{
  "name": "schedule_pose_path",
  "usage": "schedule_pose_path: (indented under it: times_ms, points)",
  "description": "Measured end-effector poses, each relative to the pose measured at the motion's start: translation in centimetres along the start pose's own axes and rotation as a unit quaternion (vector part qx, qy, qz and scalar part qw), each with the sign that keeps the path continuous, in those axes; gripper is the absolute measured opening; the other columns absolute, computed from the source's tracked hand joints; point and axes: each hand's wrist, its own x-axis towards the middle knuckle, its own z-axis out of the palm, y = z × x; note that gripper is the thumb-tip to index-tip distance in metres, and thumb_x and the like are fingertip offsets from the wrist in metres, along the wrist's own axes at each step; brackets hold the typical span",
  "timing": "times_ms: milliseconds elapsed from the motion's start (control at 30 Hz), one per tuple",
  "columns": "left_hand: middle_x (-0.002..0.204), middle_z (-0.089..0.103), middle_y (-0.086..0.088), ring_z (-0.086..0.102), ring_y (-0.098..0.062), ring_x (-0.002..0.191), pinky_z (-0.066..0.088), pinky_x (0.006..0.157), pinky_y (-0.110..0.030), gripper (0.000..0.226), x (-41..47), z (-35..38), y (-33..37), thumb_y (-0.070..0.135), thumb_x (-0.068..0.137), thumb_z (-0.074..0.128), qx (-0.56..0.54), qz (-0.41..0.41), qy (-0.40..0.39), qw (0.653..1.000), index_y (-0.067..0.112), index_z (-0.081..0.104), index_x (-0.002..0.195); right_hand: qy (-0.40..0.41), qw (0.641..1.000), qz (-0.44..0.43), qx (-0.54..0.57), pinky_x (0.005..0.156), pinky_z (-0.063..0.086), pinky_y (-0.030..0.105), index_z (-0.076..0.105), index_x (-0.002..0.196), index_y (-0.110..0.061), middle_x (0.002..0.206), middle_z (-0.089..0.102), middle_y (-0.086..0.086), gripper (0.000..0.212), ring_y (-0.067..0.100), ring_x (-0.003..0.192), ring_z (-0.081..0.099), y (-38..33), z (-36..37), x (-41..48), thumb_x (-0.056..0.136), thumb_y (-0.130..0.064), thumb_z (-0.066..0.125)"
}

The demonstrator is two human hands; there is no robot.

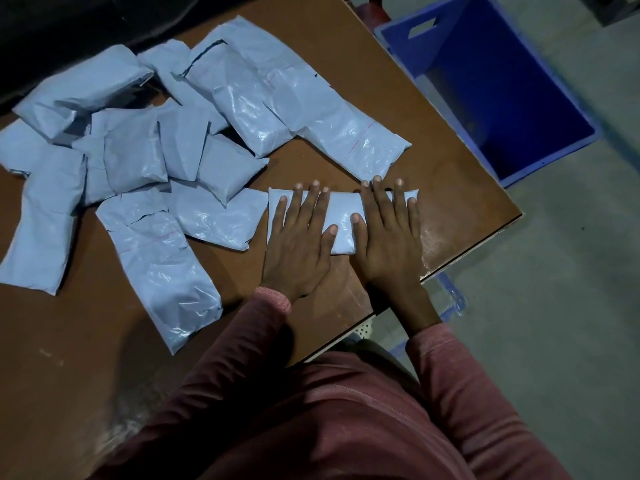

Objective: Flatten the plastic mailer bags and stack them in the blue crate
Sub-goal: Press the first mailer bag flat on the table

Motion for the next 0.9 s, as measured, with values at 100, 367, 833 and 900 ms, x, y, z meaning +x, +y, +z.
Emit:
schedule_pose_path:
  times_ms: [100,367,833,900]
  points:
    - [0.174,0.009,-0.007,0.002,-0.025,0.161,0.010,0.129,-0.050,0.061,0.1,0.0,0.0,0.040,0.112,0.023,0.015,-0.001,-0.007,1.000,0.013,0.014,0.166,0.008,1.000,-0.002,0.002,0.126,0.015,0.049,0.035,0.159,-0.018,0.168,0.026,0.002,0.053,0.026,0.159,0.010,0.0,0.1,0.0,0.110,-0.039,0.038]
    - [0.174,0.011,-0.008,0.005,-0.026,0.161,0.012,0.128,-0.053,0.062,0.1,0.1,0.1,0.043,0.111,0.019,0.040,-0.007,-0.021,0.999,0.012,0.016,0.165,0.003,1.000,-0.003,0.005,0.126,0.017,0.049,0.037,0.158,-0.019,0.168,0.025,0.002,0.053,0.028,0.158,0.011,0.2,0.3,0.0,0.109,-0.039,0.041]
    - [0.174,0.011,-0.006,0.005,-0.024,0.161,0.007,0.129,-0.050,0.063,0.1,-0.2,0.2,0.045,0.110,0.017,0.018,-0.010,-0.044,0.999,0.015,0.016,0.166,-0.049,0.999,0.009,-0.020,0.127,0.011,0.047,0.026,0.162,-0.026,0.171,0.016,-0.002,0.055,0.025,0.159,0.003,0.0,0.3,-0.2,0.111,-0.046,0.030]
    - [0.174,0.008,-0.004,0.001,-0.022,0.161,0.002,0.130,-0.048,0.066,0.3,-0.6,0.2,0.050,0.108,0.012,-0.015,-0.018,-0.065,0.998,0.018,0.012,0.166,-0.077,0.997,0.003,-0.011,0.127,0.008,0.048,0.022,0.163,-0.027,0.172,0.012,-0.003,0.056,0.023,0.159,0.000,0.1,-0.1,0.1,0.111,-0.048,0.027]
